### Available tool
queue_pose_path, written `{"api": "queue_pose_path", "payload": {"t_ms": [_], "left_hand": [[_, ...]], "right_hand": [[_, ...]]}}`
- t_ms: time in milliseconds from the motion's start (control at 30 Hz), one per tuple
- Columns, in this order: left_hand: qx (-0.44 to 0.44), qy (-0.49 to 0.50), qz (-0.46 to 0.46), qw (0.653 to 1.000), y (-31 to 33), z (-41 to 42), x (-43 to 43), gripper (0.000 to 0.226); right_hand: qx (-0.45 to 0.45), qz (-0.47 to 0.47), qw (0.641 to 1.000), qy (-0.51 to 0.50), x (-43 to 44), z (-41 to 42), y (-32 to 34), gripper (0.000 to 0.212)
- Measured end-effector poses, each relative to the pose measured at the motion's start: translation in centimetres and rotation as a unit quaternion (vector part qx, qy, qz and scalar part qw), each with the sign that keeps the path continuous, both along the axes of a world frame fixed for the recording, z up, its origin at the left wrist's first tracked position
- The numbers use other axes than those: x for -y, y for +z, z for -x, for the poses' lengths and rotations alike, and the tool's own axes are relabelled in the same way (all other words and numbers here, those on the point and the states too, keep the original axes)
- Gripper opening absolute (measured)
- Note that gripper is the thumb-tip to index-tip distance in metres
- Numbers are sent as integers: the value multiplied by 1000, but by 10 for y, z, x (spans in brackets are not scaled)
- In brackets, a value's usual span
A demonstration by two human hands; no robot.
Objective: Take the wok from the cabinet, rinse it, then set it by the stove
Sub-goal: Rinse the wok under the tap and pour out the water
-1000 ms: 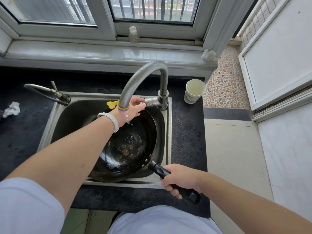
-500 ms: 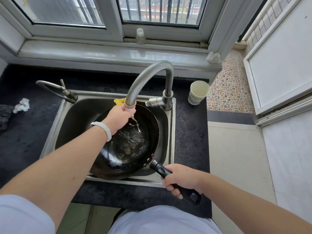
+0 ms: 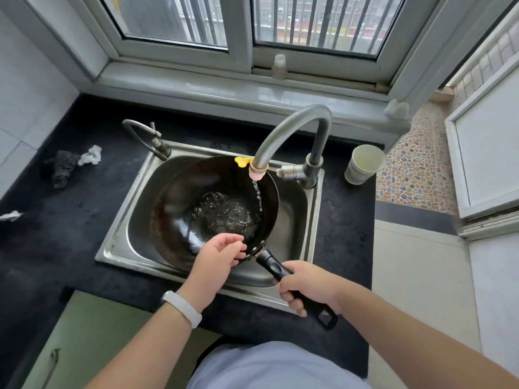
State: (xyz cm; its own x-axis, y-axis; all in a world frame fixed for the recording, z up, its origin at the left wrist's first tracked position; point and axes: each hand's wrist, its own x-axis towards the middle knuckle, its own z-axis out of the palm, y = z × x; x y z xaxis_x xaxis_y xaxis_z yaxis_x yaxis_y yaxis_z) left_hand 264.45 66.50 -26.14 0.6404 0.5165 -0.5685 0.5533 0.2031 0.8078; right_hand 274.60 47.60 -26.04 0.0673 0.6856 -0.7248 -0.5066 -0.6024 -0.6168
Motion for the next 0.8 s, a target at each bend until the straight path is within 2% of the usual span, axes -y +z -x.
{"api": "queue_pose_path", "payload": {"t_ms": [200,300,400,533,600,700,800], "left_hand": [[4,-14,-54,998,15,10,11,14],[-56,-66,-50,995,9,9,15,17],[-63,-38,99,992,2,4,23,26],[89,26,298,950,-1,-8,29,32],[136,37,344,929,2,-17,26,36],[162,87,394,901,3,-30,21,26],[180,118,435,874,4,-36,20,29]], "right_hand": [[10,-9,1000,0,-15,-5,9,15],[10,-18,1000,-14,-23,-7,15,17],[15,-34,999,-30,-29,-9,21,15],[27,-55,997,-46,-35,-11,29,13],[26,-59,997,-51,-36,-12,32,14],[18,-66,996,-50,-37,-12,34,15],[26,-72,996,-42,-37,-12,34,15]]}}
